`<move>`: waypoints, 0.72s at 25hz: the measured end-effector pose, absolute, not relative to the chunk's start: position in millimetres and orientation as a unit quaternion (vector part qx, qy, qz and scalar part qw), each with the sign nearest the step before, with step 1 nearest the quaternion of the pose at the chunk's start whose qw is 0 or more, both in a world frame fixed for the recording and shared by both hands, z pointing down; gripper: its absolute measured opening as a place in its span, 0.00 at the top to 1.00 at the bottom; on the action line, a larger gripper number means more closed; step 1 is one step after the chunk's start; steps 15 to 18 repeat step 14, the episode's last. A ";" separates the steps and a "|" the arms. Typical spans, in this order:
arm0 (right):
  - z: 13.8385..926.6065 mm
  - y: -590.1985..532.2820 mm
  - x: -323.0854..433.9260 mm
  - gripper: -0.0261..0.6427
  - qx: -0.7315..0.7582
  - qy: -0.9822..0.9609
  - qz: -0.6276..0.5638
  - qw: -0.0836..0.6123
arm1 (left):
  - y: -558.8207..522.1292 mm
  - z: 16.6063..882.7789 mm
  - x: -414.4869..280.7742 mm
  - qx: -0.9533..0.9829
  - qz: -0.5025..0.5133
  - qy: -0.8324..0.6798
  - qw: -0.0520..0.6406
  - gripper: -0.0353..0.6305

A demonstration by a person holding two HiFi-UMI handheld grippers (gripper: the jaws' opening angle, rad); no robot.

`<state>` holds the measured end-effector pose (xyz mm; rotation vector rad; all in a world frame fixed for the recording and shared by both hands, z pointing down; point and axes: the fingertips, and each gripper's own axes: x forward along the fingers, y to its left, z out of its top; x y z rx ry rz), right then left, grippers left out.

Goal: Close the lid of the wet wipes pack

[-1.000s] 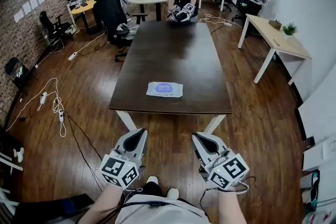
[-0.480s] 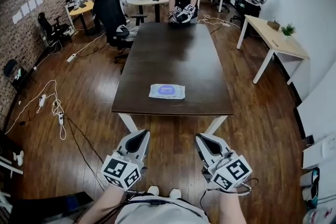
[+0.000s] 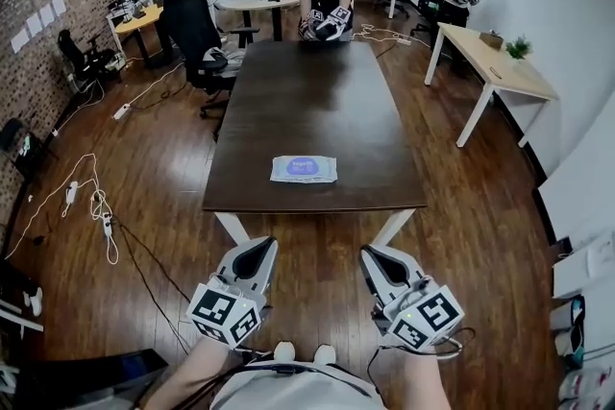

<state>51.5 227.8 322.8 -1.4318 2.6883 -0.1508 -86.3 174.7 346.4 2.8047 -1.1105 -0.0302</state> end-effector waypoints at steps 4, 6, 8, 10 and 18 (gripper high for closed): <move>320.0 227.2 50.6 0.95 -0.468 0.881 -0.049 0.047 | 176.3 341.1 -83.5 0.928 -0.007 -0.367 0.067 0.94; 320.1 227.9 48.8 0.95 -0.468 0.881 -0.047 0.045 | 177.0 340.6 -84.9 0.927 -0.005 -0.367 0.069 0.94; 319.2 227.3 46.5 0.95 -0.466 0.883 -0.045 0.044 | 176.1 342.9 -87.5 0.928 -0.008 -0.366 0.068 0.94; 318.0 226.5 45.8 0.95 -0.465 0.883 -0.044 0.043 | 175.5 344.5 -88.7 0.928 -0.008 -0.366 0.068 0.94; 318.2 226.9 46.4 0.95 -0.465 0.883 -0.045 0.041 | 176.2 350.1 -88.7 0.930 -0.011 -0.362 0.066 0.94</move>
